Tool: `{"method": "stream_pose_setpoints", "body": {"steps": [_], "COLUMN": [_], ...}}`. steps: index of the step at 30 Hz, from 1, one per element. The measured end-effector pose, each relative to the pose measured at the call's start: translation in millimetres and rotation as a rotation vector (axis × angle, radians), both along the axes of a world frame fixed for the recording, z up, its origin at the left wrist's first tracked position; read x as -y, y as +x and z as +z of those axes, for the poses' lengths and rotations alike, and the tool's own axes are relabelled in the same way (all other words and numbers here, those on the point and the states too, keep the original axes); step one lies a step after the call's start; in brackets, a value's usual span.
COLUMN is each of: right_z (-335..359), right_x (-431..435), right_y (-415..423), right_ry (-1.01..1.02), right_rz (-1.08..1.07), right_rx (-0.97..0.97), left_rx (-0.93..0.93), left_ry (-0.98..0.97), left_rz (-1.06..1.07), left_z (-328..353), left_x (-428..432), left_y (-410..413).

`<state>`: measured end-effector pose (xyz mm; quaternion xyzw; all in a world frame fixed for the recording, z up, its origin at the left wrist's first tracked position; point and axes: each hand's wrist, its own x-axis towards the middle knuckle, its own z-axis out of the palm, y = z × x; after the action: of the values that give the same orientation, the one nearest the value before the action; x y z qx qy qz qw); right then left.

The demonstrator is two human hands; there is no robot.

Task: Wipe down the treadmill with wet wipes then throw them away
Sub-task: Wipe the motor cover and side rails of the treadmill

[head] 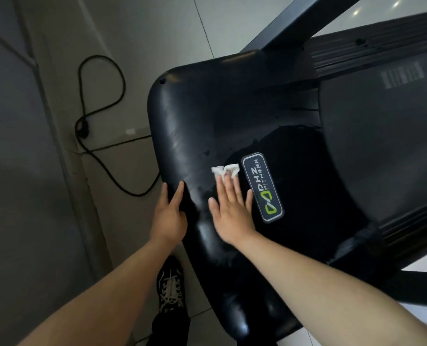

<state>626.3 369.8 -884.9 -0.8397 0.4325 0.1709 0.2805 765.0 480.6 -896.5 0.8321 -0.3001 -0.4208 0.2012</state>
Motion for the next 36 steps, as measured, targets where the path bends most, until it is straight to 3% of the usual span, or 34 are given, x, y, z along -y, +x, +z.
{"method": "stream_pose_setpoints", "body": {"steps": [5, 9, 15, 18, 22, 25, 28, 32, 36], "right_z": [-8, -10, -7, -6, -10, -11, -9, -11, -14], "right_x": [-41, -24, 5, -16, -42, -47, -32, 0, 22], "right_y": [8, 13, 38, 48, 51, 48, 41, 25, 29], "right_ry": [-0.059, -0.121, -0.196, -0.144, -0.082, -0.09, 0.002, -0.036, -0.181], "right_rz": [0.394, 0.547, 0.17, 0.242, 0.458, 0.546, 0.52, 0.292, 0.106], "right_rx": [-0.071, -0.089, -0.115, -0.068, -0.09, -0.098, 0.116, 0.404, 0.352], "left_rx": [-0.126, -0.215, -0.365, -0.388, -0.234, -0.329, -0.309, -0.233, -0.099], "left_ry": [-0.047, -0.108, -0.198, -0.227, -0.279, -0.346, -0.341, -0.268, -0.188], "left_rz": [0.193, 0.274, 0.409, 0.488, 0.538, 0.464, 0.331, 0.262, 0.204], "left_z": [-8, -13, -10, -8, -9, -4, -5, -17, -34], "left_x": [-9, -19, -21, -20, -20, -18, -19, -14, 1], "left_y": [9, 15, 16, 15, 11, -3, -20, -20, 4]}}
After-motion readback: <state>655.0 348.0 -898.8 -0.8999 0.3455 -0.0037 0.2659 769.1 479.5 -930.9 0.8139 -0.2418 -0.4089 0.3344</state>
